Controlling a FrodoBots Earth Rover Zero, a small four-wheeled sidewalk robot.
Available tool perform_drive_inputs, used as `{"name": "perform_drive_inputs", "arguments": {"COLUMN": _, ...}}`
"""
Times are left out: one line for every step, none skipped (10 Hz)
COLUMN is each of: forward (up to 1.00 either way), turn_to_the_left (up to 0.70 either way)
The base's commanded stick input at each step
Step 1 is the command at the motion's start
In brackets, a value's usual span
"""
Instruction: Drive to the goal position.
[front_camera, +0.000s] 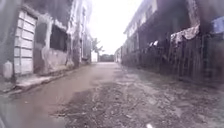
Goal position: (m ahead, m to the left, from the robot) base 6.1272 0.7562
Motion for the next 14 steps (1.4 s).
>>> {"name": "perform_drive_inputs", "arguments": {"forward": 0.7, "turn_to_the_left": 0.0}}
{"name": "perform_drive_inputs", "arguments": {"forward": 0.7, "turn_to_the_left": 0.0}}
{"name": "perform_drive_inputs", "arguments": {"forward": 0.7, "turn_to_the_left": 0.0}}
{"name": "perform_drive_inputs", "arguments": {"forward": 0.7, "turn_to_the_left": 0.0}}
{"name": "perform_drive_inputs", "arguments": {"forward": 0.7, "turn_to_the_left": 0.0}}
{"name": "perform_drive_inputs", "arguments": {"forward": 0.7, "turn_to_the_left": 0.0}}
{"name": "perform_drive_inputs", "arguments": {"forward": 0.7, "turn_to_the_left": 0.0}}
{"name": "perform_drive_inputs", "arguments": {"forward": 0.7, "turn_to_the_left": 0.0}}
{"name": "perform_drive_inputs", "arguments": {"forward": 0.7, "turn_to_the_left": 0.0}}
{"name": "perform_drive_inputs", "arguments": {"forward": 0.7, "turn_to_the_left": 0.0}}
{"name": "perform_drive_inputs", "arguments": {"forward": 0.7, "turn_to_the_left": 0.0}}
{"name": "perform_drive_inputs", "arguments": {"forward": 0.7, "turn_to_the_left": 0.0}}
{"name": "perform_drive_inputs", "arguments": {"forward": 0.7, "turn_to_the_left": 0.0}}
{"name": "perform_drive_inputs", "arguments": {"forward": 0.7, "turn_to_the_left": 0.0}}
